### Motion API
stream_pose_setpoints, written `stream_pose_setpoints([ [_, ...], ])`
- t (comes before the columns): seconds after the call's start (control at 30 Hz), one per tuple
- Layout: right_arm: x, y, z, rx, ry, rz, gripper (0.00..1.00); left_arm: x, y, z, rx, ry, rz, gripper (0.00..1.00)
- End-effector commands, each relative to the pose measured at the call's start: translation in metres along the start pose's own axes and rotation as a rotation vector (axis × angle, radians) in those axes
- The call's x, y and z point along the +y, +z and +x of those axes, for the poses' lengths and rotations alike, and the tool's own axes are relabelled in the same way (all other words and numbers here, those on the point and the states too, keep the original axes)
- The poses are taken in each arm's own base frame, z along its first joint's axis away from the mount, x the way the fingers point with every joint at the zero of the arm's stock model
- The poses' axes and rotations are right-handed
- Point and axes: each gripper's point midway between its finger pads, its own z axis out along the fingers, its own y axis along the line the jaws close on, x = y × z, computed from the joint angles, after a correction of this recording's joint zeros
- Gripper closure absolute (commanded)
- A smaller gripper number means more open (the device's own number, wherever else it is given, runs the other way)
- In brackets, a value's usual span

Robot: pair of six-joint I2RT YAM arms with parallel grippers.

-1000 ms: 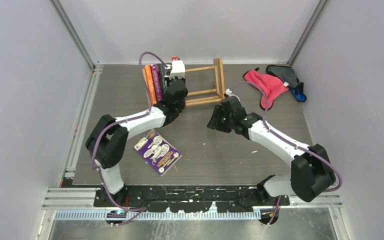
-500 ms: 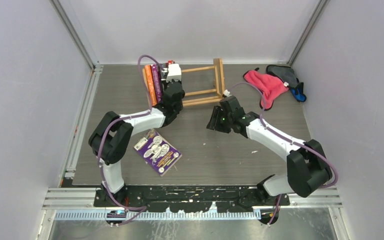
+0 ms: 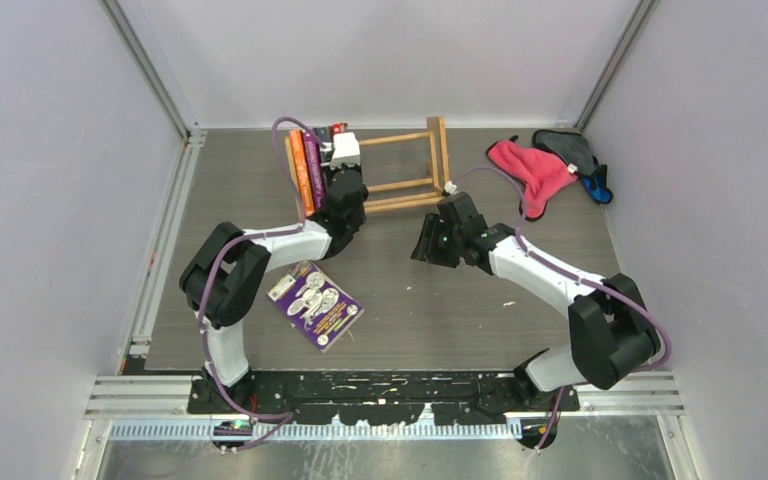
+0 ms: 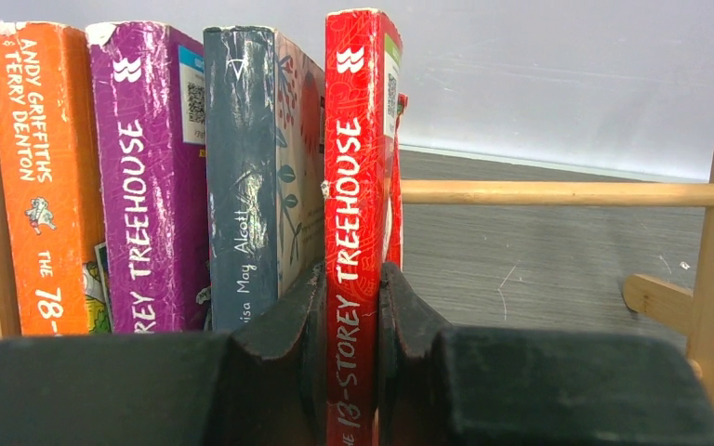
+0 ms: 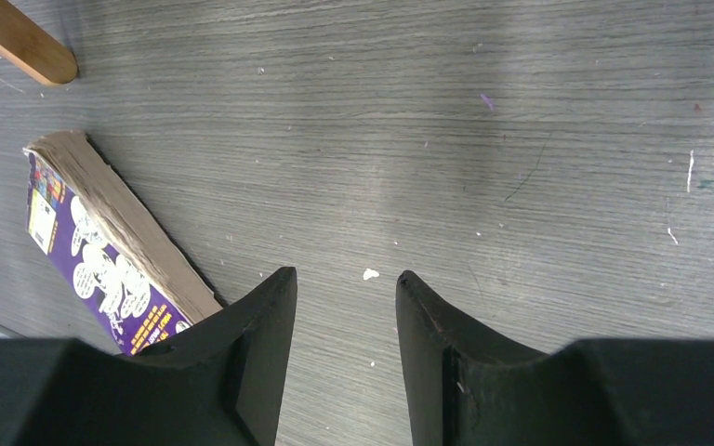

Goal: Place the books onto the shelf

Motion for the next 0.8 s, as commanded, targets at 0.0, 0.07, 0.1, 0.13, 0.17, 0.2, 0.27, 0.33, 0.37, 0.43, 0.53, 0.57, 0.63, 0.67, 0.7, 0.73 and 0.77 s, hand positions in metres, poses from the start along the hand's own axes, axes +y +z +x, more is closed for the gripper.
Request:
stream_pose_setpoints([
  [0.0, 0.014, 0.000, -0.018, -0.047, -0.016, -0.049, 0.51, 0.021, 0.005, -0.012, -0.061, -0.076, -0.088, 1.00],
  [0.07, 0.014, 0.000, -0.017, -0.043, -0.016, -0.048, 0.51, 0.025, 0.004, -0.010, -0.059, -0.076, -0.101, 1.00],
  [0.1, 0.013, 0.001, -0.017, -0.041, -0.016, -0.048, 0.51, 0.026, 0.004, -0.009, -0.059, -0.076, -0.107, 1.00],
  [0.13, 0.013, 0.001, -0.016, -0.039, -0.016, -0.047, 0.51, 0.027, 0.004, -0.008, -0.058, -0.076, -0.108, 0.99],
  [0.17, 0.013, 0.001, -0.016, -0.039, -0.014, -0.046, 0.50, 0.028, 0.003, -0.007, -0.057, -0.076, -0.111, 0.99],
  [0.2, 0.013, 0.001, -0.016, -0.039, -0.014, -0.047, 0.50, 0.029, 0.003, -0.007, -0.056, -0.079, -0.112, 0.98],
  [0.27, 0.013, 0.001, -0.016, -0.038, -0.014, -0.048, 0.51, 0.031, 0.001, -0.006, -0.055, -0.082, -0.120, 0.94],
  [0.33, 0.013, 0.001, -0.015, -0.036, -0.015, -0.048, 0.51, 0.032, 0.001, -0.008, -0.057, -0.084, -0.126, 0.90],
  [0.37, 0.013, 0.001, -0.015, -0.035, -0.016, -0.047, 0.51, 0.033, 0.000, -0.008, -0.058, -0.084, -0.126, 0.87],
  [0.43, 0.013, 0.001, -0.015, -0.032, -0.015, -0.046, 0.51, 0.034, -0.001, -0.011, -0.061, -0.082, -0.133, 0.82],
  [0.53, 0.014, 0.001, -0.014, -0.029, -0.014, -0.050, 0.51, 0.037, -0.002, -0.017, -0.069, -0.082, -0.142, 0.75],
  [0.57, 0.014, 0.001, -0.014, -0.029, -0.014, -0.050, 0.51, 0.037, -0.003, -0.020, -0.072, -0.083, -0.144, 0.73],
  [0.63, 0.015, 0.001, -0.015, -0.031, -0.014, -0.055, 0.50, 0.038, -0.005, -0.024, -0.077, -0.083, -0.149, 0.69],
  [0.67, 0.016, 0.000, -0.016, -0.032, -0.013, -0.056, 0.50, 0.038, -0.006, -0.026, -0.080, -0.083, -0.150, 0.67],
  [0.7, 0.016, 0.000, -0.016, -0.035, -0.014, -0.056, 0.50, 0.038, -0.006, -0.029, -0.083, -0.083, -0.151, 0.67],
  [0.73, 0.016, 0.000, -0.017, -0.035, -0.016, -0.057, 0.50, 0.038, -0.006, -0.031, -0.086, -0.083, -0.153, 0.66],
  [0.77, 0.017, -0.001, -0.017, -0.036, -0.016, -0.058, 0.50, 0.037, -0.007, -0.033, -0.088, -0.083, -0.153, 0.64],
])
